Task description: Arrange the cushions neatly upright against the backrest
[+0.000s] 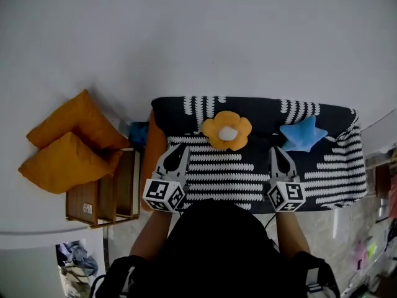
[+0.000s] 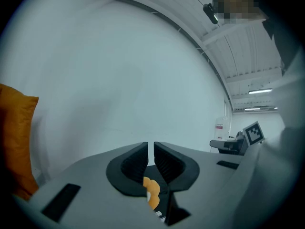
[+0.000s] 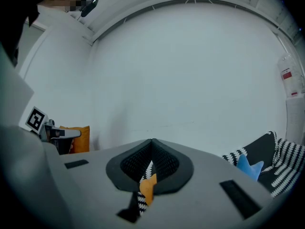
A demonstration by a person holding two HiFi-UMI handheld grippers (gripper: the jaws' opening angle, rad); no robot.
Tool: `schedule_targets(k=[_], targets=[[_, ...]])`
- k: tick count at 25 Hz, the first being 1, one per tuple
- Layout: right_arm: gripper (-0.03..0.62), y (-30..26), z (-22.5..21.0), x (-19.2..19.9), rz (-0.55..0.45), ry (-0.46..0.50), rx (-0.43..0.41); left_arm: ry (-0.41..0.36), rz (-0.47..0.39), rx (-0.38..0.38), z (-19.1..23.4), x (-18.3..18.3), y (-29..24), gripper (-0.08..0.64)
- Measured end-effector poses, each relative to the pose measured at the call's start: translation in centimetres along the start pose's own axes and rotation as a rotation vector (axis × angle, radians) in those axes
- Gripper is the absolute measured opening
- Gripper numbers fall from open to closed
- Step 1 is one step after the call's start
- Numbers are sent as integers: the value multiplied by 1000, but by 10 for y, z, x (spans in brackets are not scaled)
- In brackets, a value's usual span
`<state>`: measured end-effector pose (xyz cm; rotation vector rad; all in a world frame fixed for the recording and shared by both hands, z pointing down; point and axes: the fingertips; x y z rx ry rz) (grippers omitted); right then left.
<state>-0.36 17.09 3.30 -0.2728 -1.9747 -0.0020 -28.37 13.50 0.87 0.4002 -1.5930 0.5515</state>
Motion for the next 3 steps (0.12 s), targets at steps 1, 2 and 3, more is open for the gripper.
schedule_targets(k=[1, 2, 3], targets=[[28, -1, -1, 0, 2, -2, -1, 3, 1, -2, 0, 0, -2, 51], [28, -2, -2, 1, 5, -4, -2, 5, 1, -5, 0, 1, -3, 51], [28, -4, -3, 1, 7, -5, -3, 8, 2, -7, 0, 1, -4, 51]])
Point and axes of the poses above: the fingertips, and each gripper's own axes: y backward along the fingers, z to its left, x out of its underside, and after that the axes turned 13 degrees about -y, right-handed
